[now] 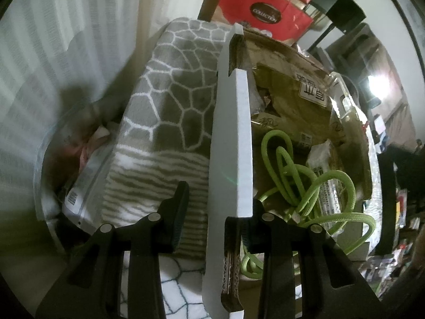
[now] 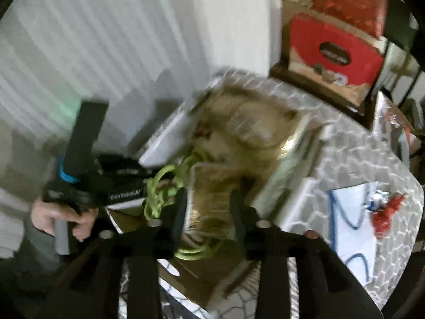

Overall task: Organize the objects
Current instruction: 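Place the gold packet into the box with the right tool and release, then grasp the red cable with the right tool and carry it toward the box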

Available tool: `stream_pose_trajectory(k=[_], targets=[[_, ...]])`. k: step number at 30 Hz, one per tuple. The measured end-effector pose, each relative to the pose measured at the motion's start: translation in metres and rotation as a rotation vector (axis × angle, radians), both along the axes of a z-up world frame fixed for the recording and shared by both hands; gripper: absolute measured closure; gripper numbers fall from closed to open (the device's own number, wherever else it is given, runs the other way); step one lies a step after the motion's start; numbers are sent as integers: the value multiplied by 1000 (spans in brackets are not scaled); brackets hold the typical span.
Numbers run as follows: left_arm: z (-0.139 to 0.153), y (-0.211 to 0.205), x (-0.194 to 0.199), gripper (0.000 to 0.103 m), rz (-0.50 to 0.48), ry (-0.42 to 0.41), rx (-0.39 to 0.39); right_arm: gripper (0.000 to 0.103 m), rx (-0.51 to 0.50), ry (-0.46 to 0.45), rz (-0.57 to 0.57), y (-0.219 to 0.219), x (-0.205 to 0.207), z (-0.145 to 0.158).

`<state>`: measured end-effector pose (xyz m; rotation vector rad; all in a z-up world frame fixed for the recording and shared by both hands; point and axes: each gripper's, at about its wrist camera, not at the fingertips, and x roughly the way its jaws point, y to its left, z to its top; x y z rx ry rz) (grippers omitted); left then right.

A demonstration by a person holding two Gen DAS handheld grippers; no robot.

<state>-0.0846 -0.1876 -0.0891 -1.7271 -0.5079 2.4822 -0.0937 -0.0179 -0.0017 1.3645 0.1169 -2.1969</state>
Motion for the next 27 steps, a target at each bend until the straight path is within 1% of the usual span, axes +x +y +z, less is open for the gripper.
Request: stream_pose_trajectory(k=[3,5,6,8,10,11,12,15,18,22,24,27], targets=[[-1,1,0,71,-3,-1,1,55,1,18,-91,38,-10,12],[-2,2,1,71,-10,2,-1,48,25,24,-176,69,-22,13],[-2,2,2,71,-13,4,-1,47,41,24,-208,81,-24,11],[-2,5,3,71,-22,7,-5,45,97,0,-306,116,-40,-2],[-2,7,3,72,-29,8,-11,45,126,-38,-389,146,-55,-17],[-2,8,4,73,-30,10,-13,45,139,-59,-435,162,-61,-26],[-2,9,4,77,-31,11,-12,45,149,-73,-470,175,-64,-33],[-3,11,3,81,-29,8,-13,45,161,-125,-573,211,-75,-57],[-3,12,2,82,-26,9,-17,45,121,-163,-633,231,-83,-72],[-1,14,-1,82,-19,6,-19,45,63,-192,-654,238,-88,-83],[-1,14,-1,82,-19,5,-21,45,51,-196,-660,238,-90,-85],[0,15,-2,82,-17,4,-25,57,39,-206,-646,232,-94,-86]])
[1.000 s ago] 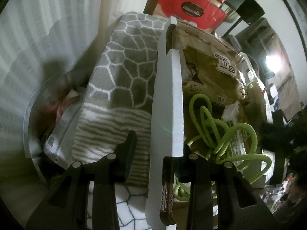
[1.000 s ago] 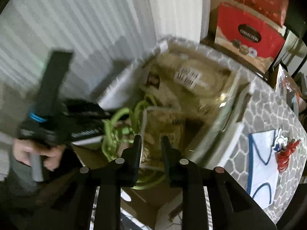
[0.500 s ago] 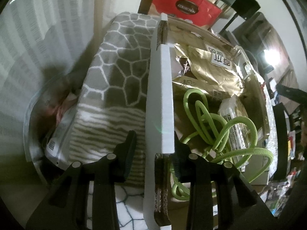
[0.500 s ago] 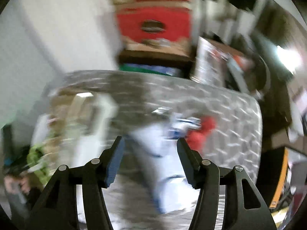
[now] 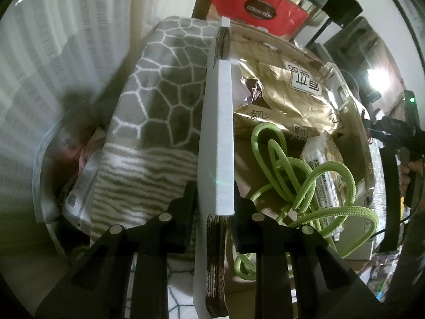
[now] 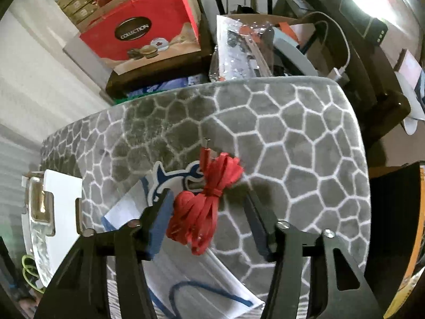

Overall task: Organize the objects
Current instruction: 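Grasp the red cable with the right tool and carry it toward the box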

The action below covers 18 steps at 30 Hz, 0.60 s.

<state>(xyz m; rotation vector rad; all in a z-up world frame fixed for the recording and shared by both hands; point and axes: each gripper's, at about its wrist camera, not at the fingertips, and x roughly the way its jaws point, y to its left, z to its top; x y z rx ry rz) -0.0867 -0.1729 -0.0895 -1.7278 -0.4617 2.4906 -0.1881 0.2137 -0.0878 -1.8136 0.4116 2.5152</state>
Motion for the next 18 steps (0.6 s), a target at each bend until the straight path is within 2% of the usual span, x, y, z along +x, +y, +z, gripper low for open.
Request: stream_pose_trajectory(k=[1,9,15,18], targets=[[0,1,-1,82,0,0,-1,65,-8,-8,6,-2,0,-1],[-1,1,0,82,-6,1,-4,70,25,28,11,-6,2,4],[-2,-1,2,83,-7,-2,9,71,12,101,57,-12,24,37],[-2,-1,2,83,-7,-4,12,71,-12,157,131,-31,45,63]])
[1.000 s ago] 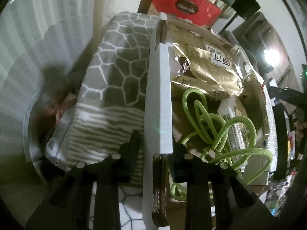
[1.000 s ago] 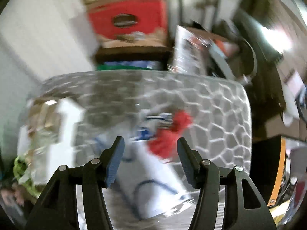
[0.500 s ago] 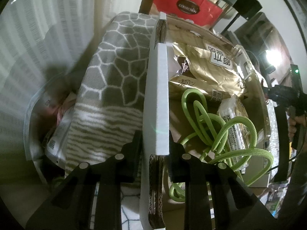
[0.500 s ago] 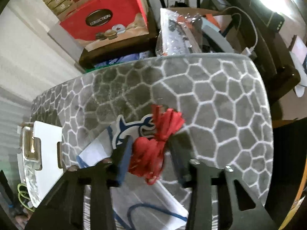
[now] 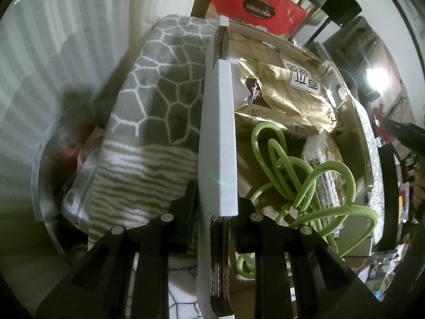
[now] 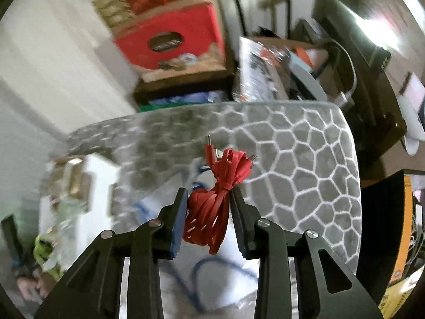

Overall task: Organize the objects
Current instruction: 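Grasp the red cable with the right tool and carry it toward the box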

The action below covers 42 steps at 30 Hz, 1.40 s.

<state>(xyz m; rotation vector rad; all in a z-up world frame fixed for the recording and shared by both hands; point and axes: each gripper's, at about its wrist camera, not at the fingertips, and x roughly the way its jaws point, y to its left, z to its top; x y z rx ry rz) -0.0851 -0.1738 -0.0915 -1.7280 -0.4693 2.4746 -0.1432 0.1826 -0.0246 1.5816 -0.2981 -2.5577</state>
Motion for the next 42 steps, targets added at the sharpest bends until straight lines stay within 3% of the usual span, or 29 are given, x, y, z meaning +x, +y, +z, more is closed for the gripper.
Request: stream_pose_trajectory(k=[6,10,16,24,27,29,34,42], targets=[[0,-1,-1,83,1,-4,8,71,-68,89,239,-74,48,47],[-1,-2,-1,83,1,-6,6,71,-57,123,416,-130,76,57],[-1,0,-1,83,1,-6,9,71,9,116,612,-190,102,34],[-2,0,1,83,0,-6,9,69,111,95,810,-217,109,-8],[-2,0,1,83,-1,-6,10,65,170,79,814,-216,108,-18],[-2,0,1,83,-2,-8,11,53,142,79,799,-208,106,-15],[-1,1,0,83,-1,-9,9,53,53,89,734,-194,99,0],[1,3,-1,83,-12,-10,5,54,19,28,608,-182,84,0]])
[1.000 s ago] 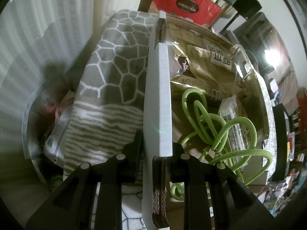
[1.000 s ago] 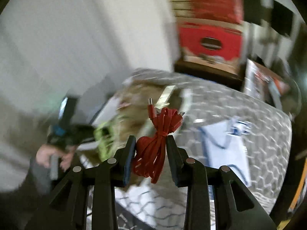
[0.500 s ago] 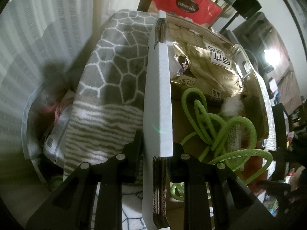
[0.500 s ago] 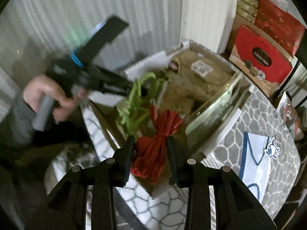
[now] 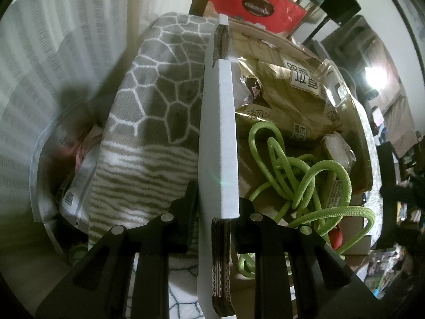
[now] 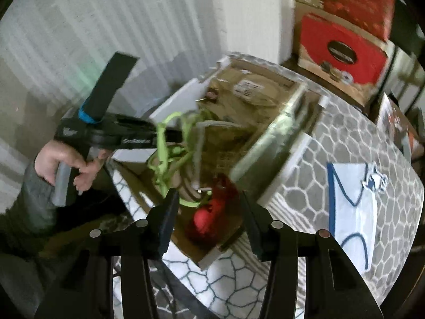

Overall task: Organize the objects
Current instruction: 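Lower the red cable into the box with the right tool and release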

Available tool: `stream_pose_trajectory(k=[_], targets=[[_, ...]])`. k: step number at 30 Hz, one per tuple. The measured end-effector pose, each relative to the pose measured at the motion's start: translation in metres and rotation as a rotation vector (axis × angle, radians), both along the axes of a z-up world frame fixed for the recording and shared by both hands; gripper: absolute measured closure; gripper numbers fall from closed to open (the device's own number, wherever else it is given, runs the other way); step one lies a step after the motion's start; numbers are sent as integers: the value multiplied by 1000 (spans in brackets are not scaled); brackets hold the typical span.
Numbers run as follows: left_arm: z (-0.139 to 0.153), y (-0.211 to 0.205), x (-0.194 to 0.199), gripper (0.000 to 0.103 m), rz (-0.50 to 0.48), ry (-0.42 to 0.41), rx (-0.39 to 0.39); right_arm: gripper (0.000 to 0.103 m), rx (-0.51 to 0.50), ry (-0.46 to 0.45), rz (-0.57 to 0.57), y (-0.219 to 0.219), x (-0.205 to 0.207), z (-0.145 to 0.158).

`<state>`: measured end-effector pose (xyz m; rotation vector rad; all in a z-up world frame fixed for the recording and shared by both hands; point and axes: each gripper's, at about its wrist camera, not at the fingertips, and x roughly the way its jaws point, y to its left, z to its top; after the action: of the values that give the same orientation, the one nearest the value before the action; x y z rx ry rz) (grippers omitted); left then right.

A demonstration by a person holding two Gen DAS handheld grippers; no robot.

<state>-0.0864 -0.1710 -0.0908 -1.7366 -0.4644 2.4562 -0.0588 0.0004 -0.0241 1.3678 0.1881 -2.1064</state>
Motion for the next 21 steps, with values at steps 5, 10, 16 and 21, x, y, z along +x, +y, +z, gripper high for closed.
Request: stream_pose_trajectory(k=[5,10,16,21], targets=[[1,3,0,83,-6,6,-7,54,1,1,-155,49,-21,10],[1,1,0,83,-1,5,-7,54,41,3,-337,108,-52,11],[2,6,0,83,-4,1,-15,52,88,-13,-507,161,-87,-7],[2,10,-1,83,-5,0,-16,51,110,-37,-598,183,-115,-34]])
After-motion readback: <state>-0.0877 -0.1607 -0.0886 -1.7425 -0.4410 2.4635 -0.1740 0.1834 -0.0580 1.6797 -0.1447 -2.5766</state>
